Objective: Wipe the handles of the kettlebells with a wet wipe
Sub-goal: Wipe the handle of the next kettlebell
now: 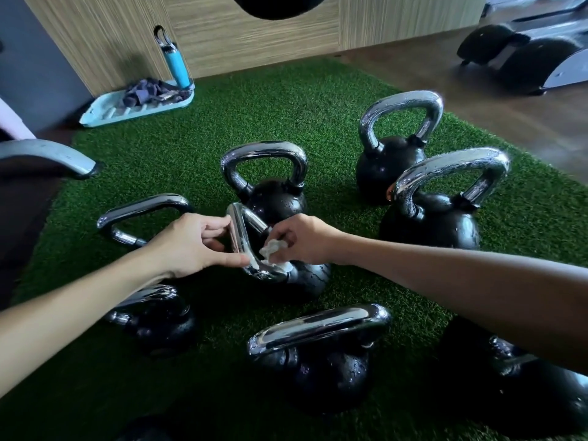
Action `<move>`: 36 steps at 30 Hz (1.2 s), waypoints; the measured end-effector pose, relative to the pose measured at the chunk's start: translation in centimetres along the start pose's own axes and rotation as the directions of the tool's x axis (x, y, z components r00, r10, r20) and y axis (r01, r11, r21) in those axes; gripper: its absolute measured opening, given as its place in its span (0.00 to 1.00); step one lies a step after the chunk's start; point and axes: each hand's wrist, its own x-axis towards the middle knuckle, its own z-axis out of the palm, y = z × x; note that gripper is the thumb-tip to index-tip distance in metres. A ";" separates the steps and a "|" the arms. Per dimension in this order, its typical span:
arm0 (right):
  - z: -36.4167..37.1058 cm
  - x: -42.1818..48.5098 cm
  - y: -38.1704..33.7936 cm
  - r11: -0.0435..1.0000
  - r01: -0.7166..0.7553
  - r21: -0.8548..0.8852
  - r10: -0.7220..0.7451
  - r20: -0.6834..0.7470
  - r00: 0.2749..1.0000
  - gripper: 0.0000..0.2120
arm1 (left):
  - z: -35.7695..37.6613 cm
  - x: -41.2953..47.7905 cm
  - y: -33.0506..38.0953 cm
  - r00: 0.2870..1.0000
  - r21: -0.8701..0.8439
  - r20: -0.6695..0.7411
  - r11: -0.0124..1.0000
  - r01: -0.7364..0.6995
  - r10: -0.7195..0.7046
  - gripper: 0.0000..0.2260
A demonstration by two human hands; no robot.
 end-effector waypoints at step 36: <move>1.4 3.7 -1.9 0.961 -0.128 0.245 0.125 0.029 0.992 0.11 | 0.0 -0.9 -1.4 1.000 0.020 -0.023 1.000 -0.014 0.014 0.53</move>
